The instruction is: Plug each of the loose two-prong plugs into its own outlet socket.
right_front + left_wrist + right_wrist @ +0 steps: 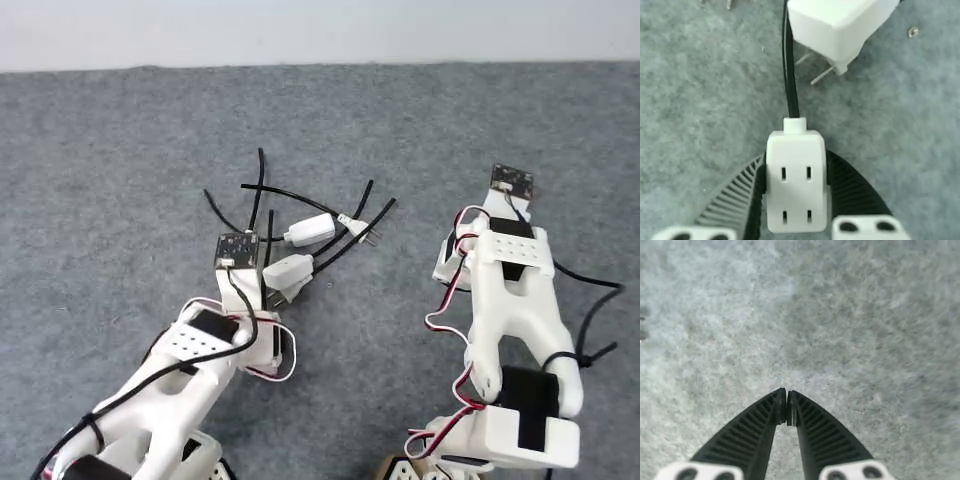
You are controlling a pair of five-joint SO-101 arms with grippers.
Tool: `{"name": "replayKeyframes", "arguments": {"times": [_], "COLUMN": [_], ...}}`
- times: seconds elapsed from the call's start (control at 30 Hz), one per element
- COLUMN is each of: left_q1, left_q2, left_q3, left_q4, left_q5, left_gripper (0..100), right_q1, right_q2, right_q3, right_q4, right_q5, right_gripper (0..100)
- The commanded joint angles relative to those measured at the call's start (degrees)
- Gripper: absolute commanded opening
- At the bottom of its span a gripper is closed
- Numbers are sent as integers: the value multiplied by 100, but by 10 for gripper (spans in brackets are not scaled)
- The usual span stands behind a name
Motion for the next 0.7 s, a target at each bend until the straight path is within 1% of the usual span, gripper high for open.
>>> {"name": "replayKeyframes", "arguments": {"times": [0.0,0.07,0.2,0.27,0.33,0.4,0.5,0.6,0.67], "left_q1": [44,44,-132,-167,-158,-149,-167,-167,-176], "left_q2": [-176,-176,-229,-229,-237,-237,-237,-237,-237], "left_q3": [-22,-31,-31,-22,-101,-286,-567,-637,-655], "left_q4": [-246,-246,-237,-193,53,413,976,1108,1240], "left_q5": [35,35,35,35,26,26,18,-185,-246], "left_gripper": [21,74,259,321,342,341,341,341,341], "right_q1": [-66,-66,-198,-312,-400,-435,-488,-646,-945], "right_q2": [-22,-22,-13,-22,-22,-66,-171,-400,-497], "right_q3": [-202,-202,-193,-79,-53,-53,-149,-352,-510], "right_q4": [84,84,84,40,31,22,75,295,453], "right_q5": [97,105,141,264,264,202,-281,-730,-1073], "right_gripper": [8,8,8,8,8,8,8,12,13]}}
